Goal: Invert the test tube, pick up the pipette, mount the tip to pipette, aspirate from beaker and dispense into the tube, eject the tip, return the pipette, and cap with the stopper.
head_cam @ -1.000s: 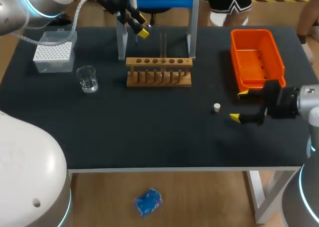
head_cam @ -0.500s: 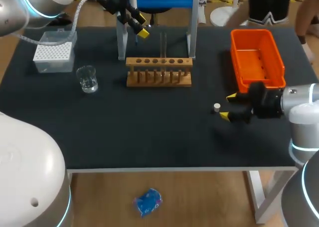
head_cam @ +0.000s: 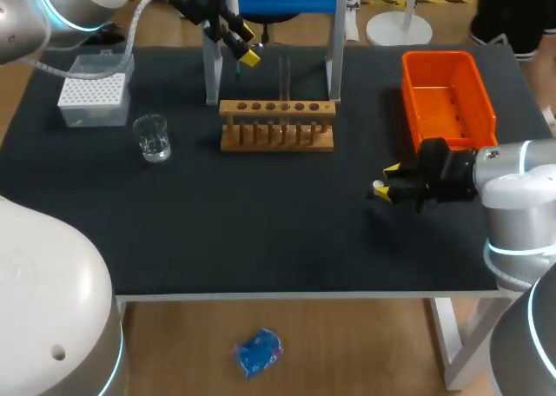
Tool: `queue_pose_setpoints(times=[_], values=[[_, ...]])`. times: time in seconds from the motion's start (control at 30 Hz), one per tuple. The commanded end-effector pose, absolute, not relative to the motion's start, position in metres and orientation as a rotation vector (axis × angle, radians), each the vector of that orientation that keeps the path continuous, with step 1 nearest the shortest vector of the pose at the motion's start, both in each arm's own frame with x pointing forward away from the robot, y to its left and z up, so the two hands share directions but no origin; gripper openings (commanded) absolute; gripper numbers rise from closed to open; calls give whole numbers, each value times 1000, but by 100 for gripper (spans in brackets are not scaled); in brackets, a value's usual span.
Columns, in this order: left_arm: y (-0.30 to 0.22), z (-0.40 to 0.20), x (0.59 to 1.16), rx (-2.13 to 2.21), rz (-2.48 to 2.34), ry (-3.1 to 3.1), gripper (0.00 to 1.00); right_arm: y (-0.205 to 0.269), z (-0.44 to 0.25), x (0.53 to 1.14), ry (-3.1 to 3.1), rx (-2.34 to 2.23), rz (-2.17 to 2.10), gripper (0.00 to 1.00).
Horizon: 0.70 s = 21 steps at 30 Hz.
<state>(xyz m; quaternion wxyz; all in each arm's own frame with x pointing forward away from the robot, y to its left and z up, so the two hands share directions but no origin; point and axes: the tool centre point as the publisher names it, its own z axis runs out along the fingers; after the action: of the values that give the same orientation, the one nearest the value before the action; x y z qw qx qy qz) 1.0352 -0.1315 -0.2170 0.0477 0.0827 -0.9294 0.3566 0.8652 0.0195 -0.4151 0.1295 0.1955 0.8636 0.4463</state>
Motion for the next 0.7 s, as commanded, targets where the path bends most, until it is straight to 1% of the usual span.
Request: queue_pose_setpoints(times=[0.03,0.47,0.7], values=[[-131,-215,1036,252,1079,-2833,100,24,-422,871,2513,572,1292,50],[-131,-215,1036,252,1079,-2833,100,26,-426,877,2514,602,1302,49],[-131,-215,1036,252,1079,-2833,100,27,-427,879,2511,609,1301,47]])
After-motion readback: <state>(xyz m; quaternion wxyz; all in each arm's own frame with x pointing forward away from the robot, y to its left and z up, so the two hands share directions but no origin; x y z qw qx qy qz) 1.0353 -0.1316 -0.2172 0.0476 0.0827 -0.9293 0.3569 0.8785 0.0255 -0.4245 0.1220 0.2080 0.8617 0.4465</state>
